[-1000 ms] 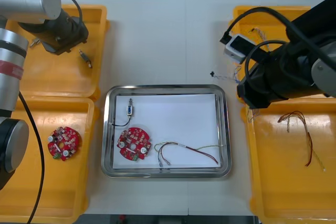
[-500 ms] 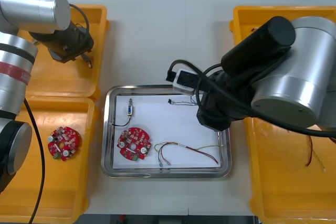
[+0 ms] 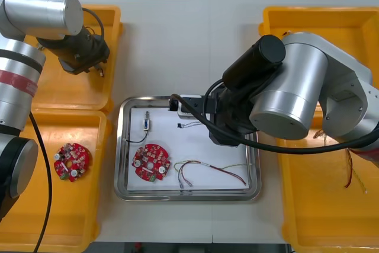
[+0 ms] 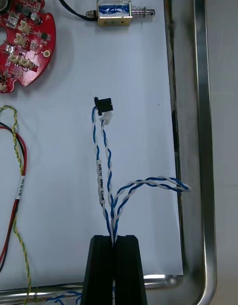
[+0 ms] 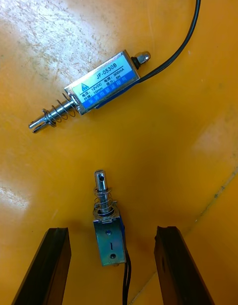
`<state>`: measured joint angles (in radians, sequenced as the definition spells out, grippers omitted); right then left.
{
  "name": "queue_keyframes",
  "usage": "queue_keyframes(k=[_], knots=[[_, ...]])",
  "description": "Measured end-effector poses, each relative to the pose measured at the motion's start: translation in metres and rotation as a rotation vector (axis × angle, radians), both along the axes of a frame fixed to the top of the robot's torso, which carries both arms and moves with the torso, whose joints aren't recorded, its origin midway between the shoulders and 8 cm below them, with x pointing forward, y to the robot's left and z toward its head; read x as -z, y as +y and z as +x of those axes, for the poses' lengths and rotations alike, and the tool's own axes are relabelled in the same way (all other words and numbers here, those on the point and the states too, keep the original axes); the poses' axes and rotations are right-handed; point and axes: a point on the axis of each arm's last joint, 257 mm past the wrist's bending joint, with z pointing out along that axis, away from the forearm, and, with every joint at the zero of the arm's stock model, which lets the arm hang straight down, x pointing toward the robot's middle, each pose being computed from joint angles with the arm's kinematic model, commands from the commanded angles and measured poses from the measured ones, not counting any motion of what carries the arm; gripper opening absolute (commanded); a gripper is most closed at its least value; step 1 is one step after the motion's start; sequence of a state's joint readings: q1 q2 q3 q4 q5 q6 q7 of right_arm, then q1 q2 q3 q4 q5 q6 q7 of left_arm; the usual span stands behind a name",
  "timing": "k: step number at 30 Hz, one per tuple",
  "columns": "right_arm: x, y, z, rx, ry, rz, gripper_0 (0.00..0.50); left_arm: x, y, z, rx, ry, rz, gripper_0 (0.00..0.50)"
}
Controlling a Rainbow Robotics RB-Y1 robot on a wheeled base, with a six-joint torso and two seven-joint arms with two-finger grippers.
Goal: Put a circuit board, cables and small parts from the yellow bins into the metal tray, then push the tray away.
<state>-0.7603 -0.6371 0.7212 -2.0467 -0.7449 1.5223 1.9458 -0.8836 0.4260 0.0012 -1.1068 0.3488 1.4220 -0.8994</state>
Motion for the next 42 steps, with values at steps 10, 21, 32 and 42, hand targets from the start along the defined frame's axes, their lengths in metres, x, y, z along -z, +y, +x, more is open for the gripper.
queue_keyframes(k=[10,21,32,42], knots=[[0.024,0.012,0.012,-0.119,-0.027,-0.061,0.0,0.001,0.0,-0.001,0.001,0.003,-0.001,0.346],[0.047,0.0,0.024,-0.091,-0.004,-0.094,0.0,0.001,-0.001,-0.001,0.001,0.004,-0.001,0.0],[0.061,-0.012,0.038,-0.082,0.0,-0.127,0.228,0.001,-0.001,-0.001,0.001,0.005,-0.001,0.0],[0.061,-0.016,0.042,-0.072,0.001,-0.142,0.5,-0.006,-0.006,-0.023,0.017,0.077,0.016,0.0]])
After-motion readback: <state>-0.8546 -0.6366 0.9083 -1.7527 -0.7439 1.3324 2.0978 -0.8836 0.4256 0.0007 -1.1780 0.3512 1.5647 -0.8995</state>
